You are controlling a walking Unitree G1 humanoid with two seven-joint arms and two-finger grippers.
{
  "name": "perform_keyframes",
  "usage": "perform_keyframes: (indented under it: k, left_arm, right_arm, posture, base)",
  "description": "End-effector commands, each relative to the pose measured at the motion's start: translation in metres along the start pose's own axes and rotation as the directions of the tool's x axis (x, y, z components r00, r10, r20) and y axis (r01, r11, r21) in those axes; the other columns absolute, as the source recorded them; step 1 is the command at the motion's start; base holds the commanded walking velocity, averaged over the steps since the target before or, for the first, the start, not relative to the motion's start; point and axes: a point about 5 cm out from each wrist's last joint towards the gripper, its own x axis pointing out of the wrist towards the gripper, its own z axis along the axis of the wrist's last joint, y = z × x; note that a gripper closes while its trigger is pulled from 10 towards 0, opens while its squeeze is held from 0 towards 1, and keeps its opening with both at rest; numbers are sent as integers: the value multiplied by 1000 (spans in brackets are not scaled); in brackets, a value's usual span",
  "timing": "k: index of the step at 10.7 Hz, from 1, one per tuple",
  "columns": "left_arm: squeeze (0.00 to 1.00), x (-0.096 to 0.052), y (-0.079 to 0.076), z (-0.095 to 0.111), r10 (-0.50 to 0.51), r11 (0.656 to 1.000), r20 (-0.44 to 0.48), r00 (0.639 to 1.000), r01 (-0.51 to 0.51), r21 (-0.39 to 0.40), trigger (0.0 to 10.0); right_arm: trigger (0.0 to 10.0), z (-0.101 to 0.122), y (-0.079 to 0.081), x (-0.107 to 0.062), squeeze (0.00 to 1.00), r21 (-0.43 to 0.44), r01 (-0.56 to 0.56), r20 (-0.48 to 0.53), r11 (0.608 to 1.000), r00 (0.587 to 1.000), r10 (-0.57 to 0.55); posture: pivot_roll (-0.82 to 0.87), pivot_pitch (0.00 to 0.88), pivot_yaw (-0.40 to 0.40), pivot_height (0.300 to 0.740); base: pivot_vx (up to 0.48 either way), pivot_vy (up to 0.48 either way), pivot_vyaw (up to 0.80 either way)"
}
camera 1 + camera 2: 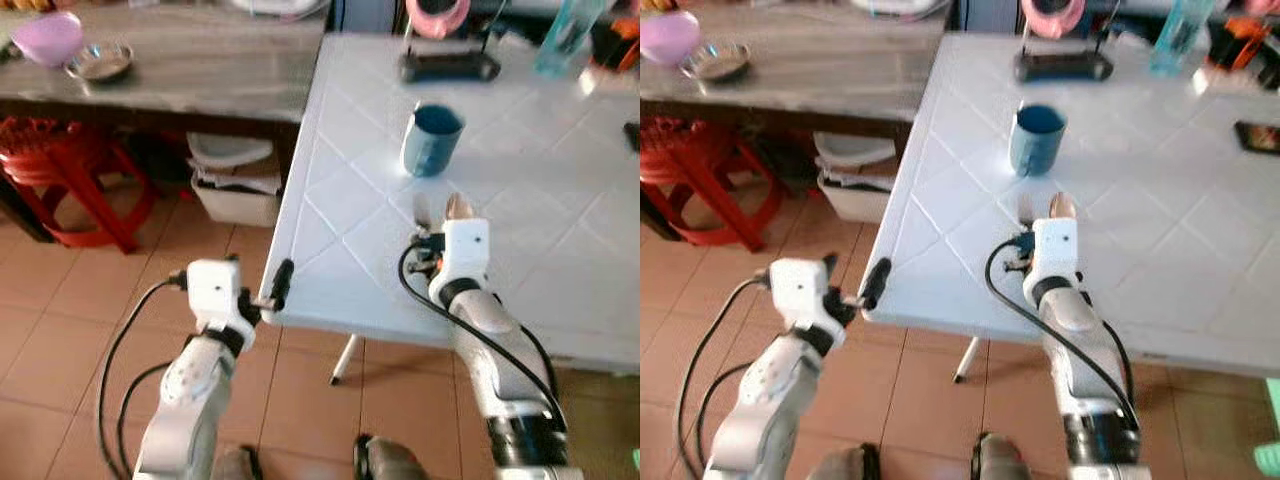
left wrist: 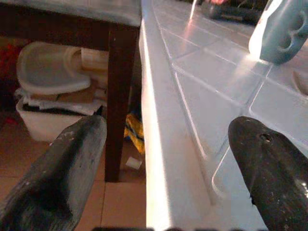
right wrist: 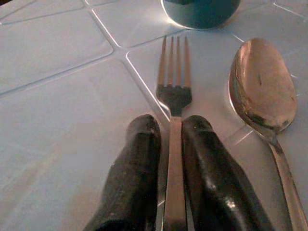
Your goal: Setting the table
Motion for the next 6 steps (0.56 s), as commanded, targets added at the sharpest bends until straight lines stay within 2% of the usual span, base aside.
perform_keyframes:
  k: [1, 3, 6]
  left_arm:
    - [0, 3, 3, -1, 3, 1000, 6, 1000, -3, 18, 10000]
    - [0, 8, 3, 1, 0, 1000, 22, 1000, -1, 22, 10000]
    - [0, 7, 4, -2, 4, 1000, 29, 1000, -4, 22, 10000]
  right_arm:
    - [0, -33, -5, 0, 0, 19, 22, -149, 1000, 989, -19]
    - [0, -31, -5, 6, 0, 11, 25, -137, 1000, 990, -23]
    - [0, -37, -7, 5, 0, 26, 44, -132, 999, 990, -41]
  posture:
    - [-30, 69, 31, 740]
    - [-29, 45, 32, 740]
    - [-29, 52, 41, 740]
  base:
    - [0, 0, 0]
    - [0, 0, 0]
    - [0, 0, 0]
